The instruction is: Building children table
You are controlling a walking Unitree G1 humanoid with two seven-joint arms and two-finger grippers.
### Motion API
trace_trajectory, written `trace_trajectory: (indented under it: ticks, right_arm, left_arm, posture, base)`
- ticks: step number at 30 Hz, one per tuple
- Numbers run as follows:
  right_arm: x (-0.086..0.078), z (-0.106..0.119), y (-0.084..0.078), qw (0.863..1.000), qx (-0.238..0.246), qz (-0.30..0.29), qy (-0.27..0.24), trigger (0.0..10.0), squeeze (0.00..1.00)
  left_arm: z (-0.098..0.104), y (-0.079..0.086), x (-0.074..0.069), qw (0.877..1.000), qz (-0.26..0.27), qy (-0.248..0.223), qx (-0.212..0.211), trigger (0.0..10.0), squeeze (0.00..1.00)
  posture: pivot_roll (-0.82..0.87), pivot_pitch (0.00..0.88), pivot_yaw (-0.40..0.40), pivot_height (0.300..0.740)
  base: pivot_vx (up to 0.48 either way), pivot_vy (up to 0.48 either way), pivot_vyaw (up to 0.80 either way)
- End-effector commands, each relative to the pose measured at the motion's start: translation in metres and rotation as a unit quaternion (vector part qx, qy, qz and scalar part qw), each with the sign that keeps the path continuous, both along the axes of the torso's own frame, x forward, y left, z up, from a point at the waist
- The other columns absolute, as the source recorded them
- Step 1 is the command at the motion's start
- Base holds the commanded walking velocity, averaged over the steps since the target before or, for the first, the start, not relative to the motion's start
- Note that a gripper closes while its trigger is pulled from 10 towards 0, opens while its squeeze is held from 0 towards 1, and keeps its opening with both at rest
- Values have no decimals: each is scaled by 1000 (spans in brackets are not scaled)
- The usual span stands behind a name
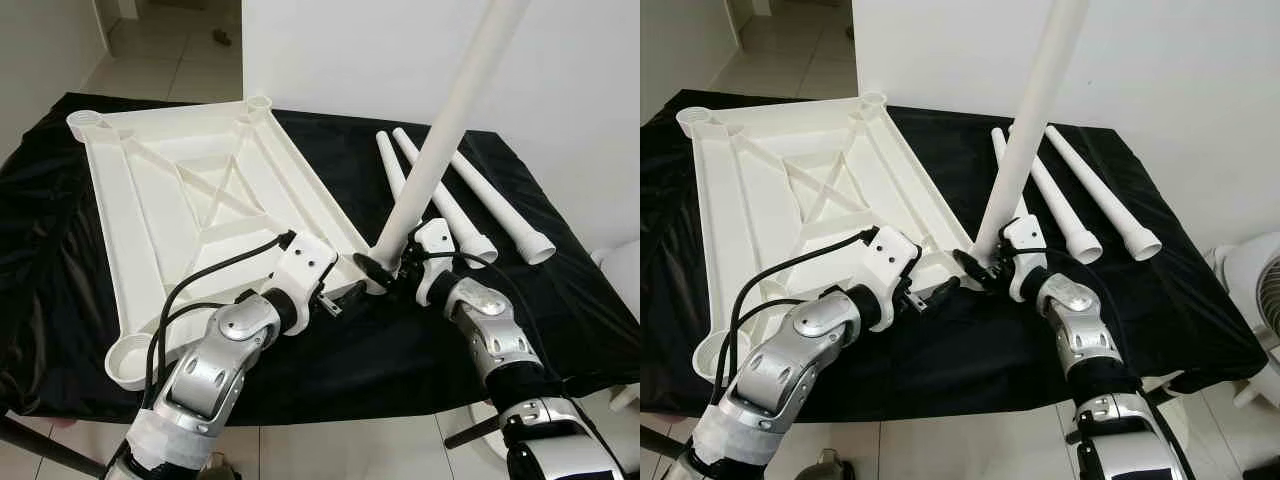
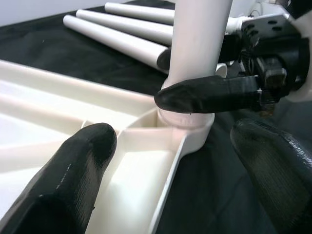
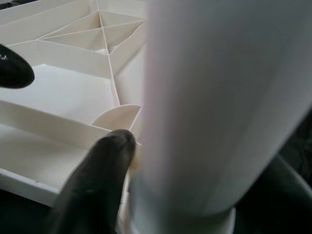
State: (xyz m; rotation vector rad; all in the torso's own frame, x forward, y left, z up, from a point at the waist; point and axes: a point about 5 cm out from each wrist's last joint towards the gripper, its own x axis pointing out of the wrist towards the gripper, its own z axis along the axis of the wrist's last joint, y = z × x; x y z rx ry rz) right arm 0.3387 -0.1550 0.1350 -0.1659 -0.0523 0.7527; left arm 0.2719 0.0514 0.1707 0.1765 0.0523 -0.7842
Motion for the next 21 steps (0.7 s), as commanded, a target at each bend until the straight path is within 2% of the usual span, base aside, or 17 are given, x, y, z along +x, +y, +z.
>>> trace_trajectory:
  ticks: [1, 5, 9, 12, 14, 16, 17, 19, 20, 21]
  right_arm:
    - [-2, -7, -5, 1000, -14, 7, 9, 0, 0]
    - [-7, -13, -5, 1000, -5, 18, 16, 0, 0]
    - [-9, -17, -4, 1000, 7, 2, 19, 0, 0]
    - [-11, -22, 1, 999, 19, -43, 23, 0, 0]
    - [-12, -21, 2, 998, 28, -51, 20, 0, 0]
    - [-13, -23, 6, 994, 37, -99, 24, 0, 0]
    - [-13, -23, 6, 994, 37, -99, 24, 0, 0]
    - [-12, -26, 12, 984, 59, -160, 53, 0, 0]
    - [-12, -26, 12, 984, 59, -160, 53, 0, 0]
    - [-13, -26, 16, 980, 62, -184, 53, 0, 0]
  left_arm:
    - [-1, -3, 0, 1000, -8, 2, 2, 10000, 0]
    - [-2, -4, -2, 1000, -10, 4, 4, 10000, 0]
    - [-3, -3, -2, 1000, -10, 5, 6, 10000, 0]
    - [-3, -3, -2, 1000, -11, 3, 6, 10000, 0]
    - [-2, -3, -2, 1000, -11, 3, 6, 10000, 0]
    - [-2, -3, -2, 1000, -11, 2, 6, 10000, 0]
    - [-2, -3, -2, 1000, -11, 2, 6, 10000, 0]
    - [-3, -4, -2, 1000, -12, 2, 6, 10000, 0]
    - [-3, -4, -2, 1000, -12, 2, 6, 10000, 0]
    - [-3, -4, -3, 1000, -12, 3, 5, 10000, 0]
  posture:
    - [66, 26, -86, 740]
    - [68, 22, -89, 740]
    - [67, 18, -91, 740]
    - [71, 12, -97, 740]
    - [71, 12, -97, 740]
    - [72, 10, -98, 740]
    - [72, 10, -98, 740]
    - [74, 8, -98, 740]
    - [74, 8, -98, 740]
    - [72, 10, -97, 740]
  base:
    - [0, 0, 0]
    - [0, 0, 0]
    - [0, 0, 0]
    - [0, 0, 0]
    - [0, 0, 0]
    - [0, 0, 0]
    - [0, 0, 0]
    - [0, 0, 0]
    - [0, 0, 0]
    - [0, 0, 0]
